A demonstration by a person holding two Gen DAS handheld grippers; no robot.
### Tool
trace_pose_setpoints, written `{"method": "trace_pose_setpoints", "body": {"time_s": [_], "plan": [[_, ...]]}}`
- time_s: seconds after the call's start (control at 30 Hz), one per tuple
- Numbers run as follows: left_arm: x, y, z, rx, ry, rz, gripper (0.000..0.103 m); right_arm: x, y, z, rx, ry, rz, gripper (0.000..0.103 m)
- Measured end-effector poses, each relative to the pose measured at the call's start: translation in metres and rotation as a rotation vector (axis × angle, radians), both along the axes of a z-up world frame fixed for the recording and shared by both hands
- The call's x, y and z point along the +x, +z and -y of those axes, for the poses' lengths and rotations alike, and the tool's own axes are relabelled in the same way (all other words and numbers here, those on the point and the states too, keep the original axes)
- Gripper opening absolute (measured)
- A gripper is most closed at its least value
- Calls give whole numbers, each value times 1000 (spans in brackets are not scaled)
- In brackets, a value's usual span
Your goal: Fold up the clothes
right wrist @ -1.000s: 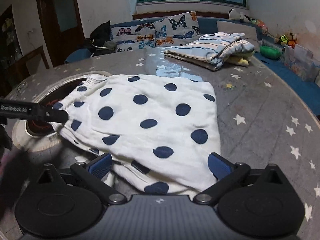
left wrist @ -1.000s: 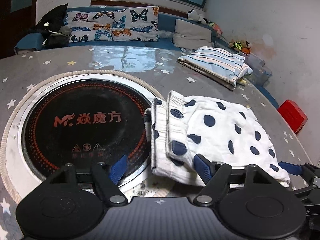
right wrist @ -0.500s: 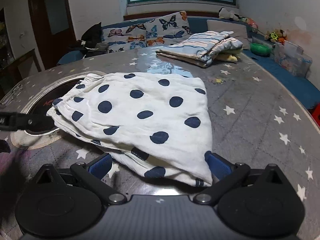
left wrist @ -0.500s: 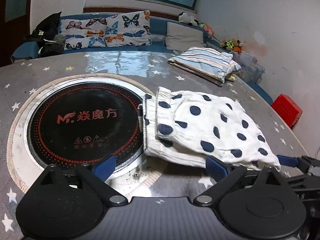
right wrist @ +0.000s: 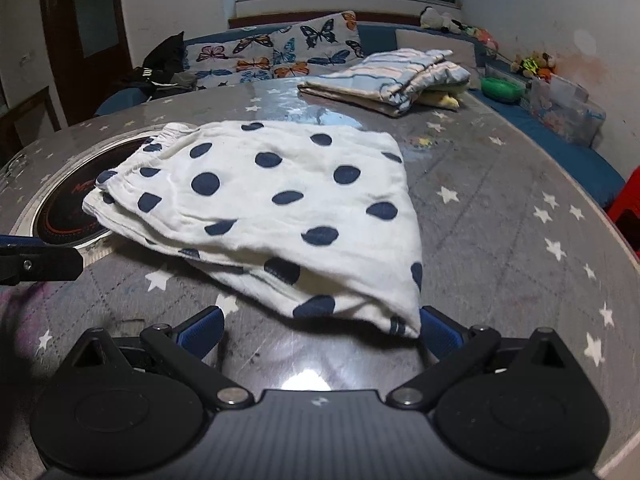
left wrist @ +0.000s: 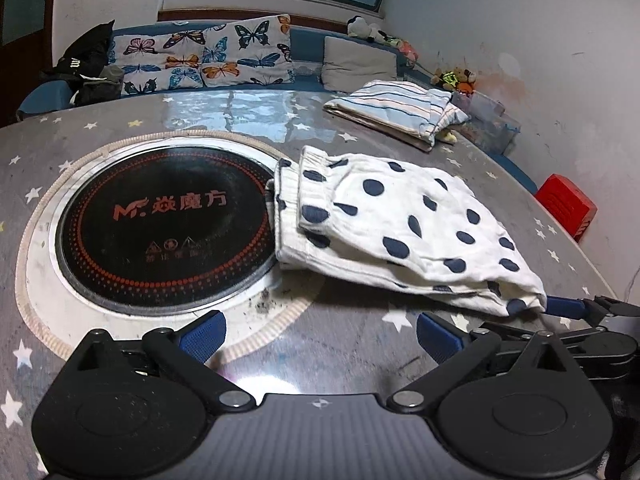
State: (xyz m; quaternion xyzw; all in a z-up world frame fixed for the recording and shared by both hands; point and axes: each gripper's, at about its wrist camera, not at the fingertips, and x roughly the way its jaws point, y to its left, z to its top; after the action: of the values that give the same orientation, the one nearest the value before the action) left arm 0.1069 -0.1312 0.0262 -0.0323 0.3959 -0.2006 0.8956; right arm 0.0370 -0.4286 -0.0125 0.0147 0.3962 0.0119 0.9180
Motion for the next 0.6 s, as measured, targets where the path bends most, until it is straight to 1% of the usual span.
{"method": "trace_pose_setpoints", "body": {"time_s": [0.2, 0.47, 0.6], "plan": [[-9, -3, 0, -10, -14, -21, 103, -9, -3, -5, -1, -24, -2, 103], [-22, -5, 3, 12, -10, -33, 103, -22, -3, -11, -6, -49, 11, 103], [-28, -3, 4, 29, -16, -21, 103, -28, -3, -14, -13, -54, 15, 103]]}}
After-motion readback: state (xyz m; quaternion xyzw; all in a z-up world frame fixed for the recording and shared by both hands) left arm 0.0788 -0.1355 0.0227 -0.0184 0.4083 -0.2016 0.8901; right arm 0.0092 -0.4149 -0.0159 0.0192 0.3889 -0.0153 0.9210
